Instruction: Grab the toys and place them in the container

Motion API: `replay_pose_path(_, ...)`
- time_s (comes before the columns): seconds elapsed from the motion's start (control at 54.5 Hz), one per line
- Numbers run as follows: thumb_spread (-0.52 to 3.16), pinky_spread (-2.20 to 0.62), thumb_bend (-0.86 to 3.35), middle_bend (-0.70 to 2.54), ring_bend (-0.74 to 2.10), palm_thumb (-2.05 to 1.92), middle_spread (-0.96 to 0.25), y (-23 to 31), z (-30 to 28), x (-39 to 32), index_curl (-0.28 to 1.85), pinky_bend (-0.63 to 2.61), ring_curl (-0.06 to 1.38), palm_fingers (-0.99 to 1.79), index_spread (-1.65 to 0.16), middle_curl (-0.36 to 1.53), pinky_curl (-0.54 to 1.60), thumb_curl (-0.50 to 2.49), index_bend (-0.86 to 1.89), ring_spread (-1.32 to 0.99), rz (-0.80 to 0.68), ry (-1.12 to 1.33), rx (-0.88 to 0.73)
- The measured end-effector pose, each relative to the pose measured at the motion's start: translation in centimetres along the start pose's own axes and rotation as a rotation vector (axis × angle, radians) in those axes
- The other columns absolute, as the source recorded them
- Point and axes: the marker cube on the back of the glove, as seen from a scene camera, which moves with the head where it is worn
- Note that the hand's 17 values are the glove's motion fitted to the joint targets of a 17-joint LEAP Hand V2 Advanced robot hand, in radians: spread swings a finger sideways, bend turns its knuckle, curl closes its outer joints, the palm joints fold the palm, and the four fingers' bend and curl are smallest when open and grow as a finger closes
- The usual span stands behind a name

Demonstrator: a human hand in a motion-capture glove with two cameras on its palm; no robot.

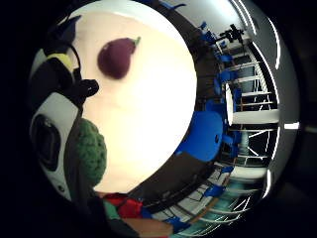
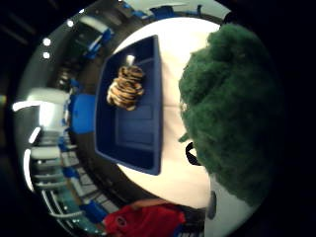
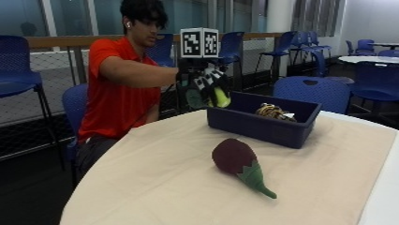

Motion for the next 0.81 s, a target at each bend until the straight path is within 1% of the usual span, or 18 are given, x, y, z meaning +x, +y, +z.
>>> replay_pose_path(0.092, 0.96, -0.44, 0.12, 0.22, 0.86, 0.65, -0.41, -1.5, -1.1, -3.2, 0.68, 0.98, 0.31, 0.93, -0.50, 0.30, 0.33, 0.74, 0.15, -0.41, -0.034, -0.022, -0.004)
replay_pose_path(0.404, 0.91, -0.44, 0.06, 0.20, 0.85, 0.65, -0.43, -4.8, -4.2, -15.8, 0.73, 0.96, 0.32, 0.95, -0.52, 0.34, 0.34, 0.81, 0.13, -0.42, -0.174, -0.060, 0.077)
replay_pose_path(0.551, 0.91, -0.45, 0.03, 0.18, 0.86, 0.63, -0.42, -5.4, -3.3, -19.0, 0.76, 0.97, 0.33, 0.93, -0.53, 0.35, 0.35, 0.83, 0.13, -0.41, -0.221, -0.099, 0.037)
replay_pose_path(0.624, 0.93, -0.45, 0.02, 0.16, 0.87, 0.63, -0.40, -5.8, -2.5, -19.1, 0.75, 1.02, 0.33, 0.87, -0.52, 0.35, 0.37, 0.83, 0.09, -0.40, -0.207, -0.107, 0.026)
replay_pose_path(0.661, 0.99, -0.45, 0.01, 0.10, 0.89, 0.62, -0.38, -5.8, -2.2, -18.9, 0.74, 1.08, 0.34, 0.77, -0.51, 0.33, 0.39, 0.81, 0.06, -0.38, -0.207, -0.131, 0.004)
replay_pose_path(0.679, 1.03, -0.43, -0.02, 0.04, 0.86, 0.56, -0.37, -5.9, -2.0, -18.7, 0.72, 1.15, 0.33, 0.62, -0.50, 0.30, 0.41, 0.78, 0.05, -0.37, -0.209, -0.147, -0.012)
replay_pose_path(0.697, 1.06, -0.41, -0.04, 0.05, 0.84, 0.52, -0.36, -5.9, -1.9, -18.5, 0.73, 1.15, 0.34, 0.51, -0.49, 0.30, 0.42, 0.76, 0.08, -0.35, -0.211, -0.163, -0.028)
replay_pose_path(0.716, 1.08, -0.33, -0.10, 0.04, 0.74, 0.40, -0.30, -5.8, -1.8, -18.3, 0.68, 1.19, 0.32, 0.06, -0.47, 0.29, 0.44, 0.71, -0.04, -0.29, -0.214, -0.176, -0.043)
replay_pose_path(0.734, 1.10, -0.38, -0.02, 0.12, 0.89, 0.48, -0.33, -5.8, -1.7, -18.1, 0.76, 1.23, 0.40, 0.44, -0.47, 0.31, 0.47, 0.74, 0.17, -0.32, -0.217, -0.189, -0.056)
replay_pose_path(0.752, 1.10, -0.29, -0.11, 0.07, 0.70, 0.34, -0.26, -5.7, -1.6, -17.8, 0.64, 1.27, 0.30, -0.07, -0.45, 0.28, 0.45, 0.68, -0.08, -0.24, -0.223, -0.201, -0.067)
replay_pose_path(0.771, 1.11, -0.25, -0.11, 0.10, 0.68, 0.29, -0.23, -5.6, -1.5, -17.4, 0.64, 1.31, 0.33, -0.19, -0.43, 0.29, 0.49, 0.65, -0.05, -0.21, -0.229, -0.214, -0.077)
replay_pose_path(0.808, 1.11, -0.18, -0.12, 0.12, 0.58, 0.19, -0.19, -5.4, -1.5, -16.2, 0.57, 1.33, 0.29, -0.30, -0.41, 0.28, 0.47, 0.61, -0.05, -0.15, -0.238, -0.243, -0.089)
